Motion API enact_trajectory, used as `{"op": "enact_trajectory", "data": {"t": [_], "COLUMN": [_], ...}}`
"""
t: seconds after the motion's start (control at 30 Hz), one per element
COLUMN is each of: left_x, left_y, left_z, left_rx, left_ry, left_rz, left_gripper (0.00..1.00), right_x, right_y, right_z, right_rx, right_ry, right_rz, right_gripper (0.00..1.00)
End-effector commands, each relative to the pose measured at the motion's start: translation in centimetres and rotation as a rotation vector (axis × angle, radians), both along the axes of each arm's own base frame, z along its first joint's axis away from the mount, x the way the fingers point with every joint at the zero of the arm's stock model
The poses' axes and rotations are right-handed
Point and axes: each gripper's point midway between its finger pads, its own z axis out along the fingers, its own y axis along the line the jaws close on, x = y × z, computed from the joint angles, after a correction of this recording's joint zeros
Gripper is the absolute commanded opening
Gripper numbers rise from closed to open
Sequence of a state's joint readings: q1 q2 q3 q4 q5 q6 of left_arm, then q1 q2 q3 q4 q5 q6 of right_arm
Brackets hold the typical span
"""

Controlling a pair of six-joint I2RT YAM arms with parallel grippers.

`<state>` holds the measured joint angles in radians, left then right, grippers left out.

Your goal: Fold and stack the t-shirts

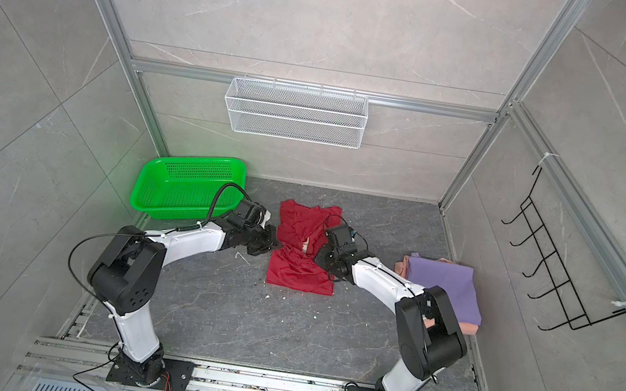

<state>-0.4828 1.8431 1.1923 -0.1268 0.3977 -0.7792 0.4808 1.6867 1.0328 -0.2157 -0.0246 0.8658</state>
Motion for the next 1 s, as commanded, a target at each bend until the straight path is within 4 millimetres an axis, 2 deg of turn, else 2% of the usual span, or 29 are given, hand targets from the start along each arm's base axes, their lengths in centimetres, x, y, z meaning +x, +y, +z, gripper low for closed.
{"op": "enact_trajectory", "data": {"t": [0.0,0.07,0.2,0.33,0.43,0.5,0.57,0.63,0.73,0.9,0.97], "left_x": [1.2,1.8,2.8,3.4,3.8,4.0,4.2,4.5,4.3,2.5,1.2], "left_y": [-1.3,-1.1,-0.4,0.6,0.9,1.0,1.1,1.8,2.5,3.7,4.4], "left_z": [0.7,0.2,0.0,0.4,1.0,1.5,2.0,2.7,3.7,4.8,4.7], "left_rx": [-0.058,-0.058,-0.058,-0.05,-0.046,-0.034,-0.024,0.0,0.028,0.058,0.068], "left_ry": [-0.016,-0.009,-0.003,-0.012,-0.028,-0.041,-0.055,-0.07,-0.095,-0.118,-0.111], "left_rz": [-0.059,-0.051,-0.023,0.018,0.031,0.027,0.029,0.048,0.061,0.06,0.064], "left_gripper": [0.0,0.0,0.0,0.0,0.0,0.06,0.2,0.39,0.57,0.73,0.74], "right_x": [1.7,2.5,4.8,6.5,7.0,7.2,7.1,6.7,5.1,0.7,-1.3], "right_y": [-0.1,-0.4,0.3,0.1,-0.7,-1.8,-2.7,-3.4,-3.9,-5.0,-5.3], "right_z": [0.0,-0.2,1.3,3.4,4.5,5.2,6.4,7.5,8.3,7.2,6.4], "right_rx": [0.038,0.057,0.126,0.131,0.108,0.091,0.088,0.083,0.063,0.063,0.077], "right_ry": [-0.008,-0.014,-0.089,-0.159,-0.18,-0.194,-0.217,-0.233,-0.225,-0.175,-0.145], "right_rz": [0.005,-0.005,0.031,0.047,0.041,0.02,0.005,0.001,0.019,0.034,0.034], "right_gripper": [0.0,0.01,0.09,0.31,0.42,0.48,0.49,0.5,0.51,0.56,0.57]}}
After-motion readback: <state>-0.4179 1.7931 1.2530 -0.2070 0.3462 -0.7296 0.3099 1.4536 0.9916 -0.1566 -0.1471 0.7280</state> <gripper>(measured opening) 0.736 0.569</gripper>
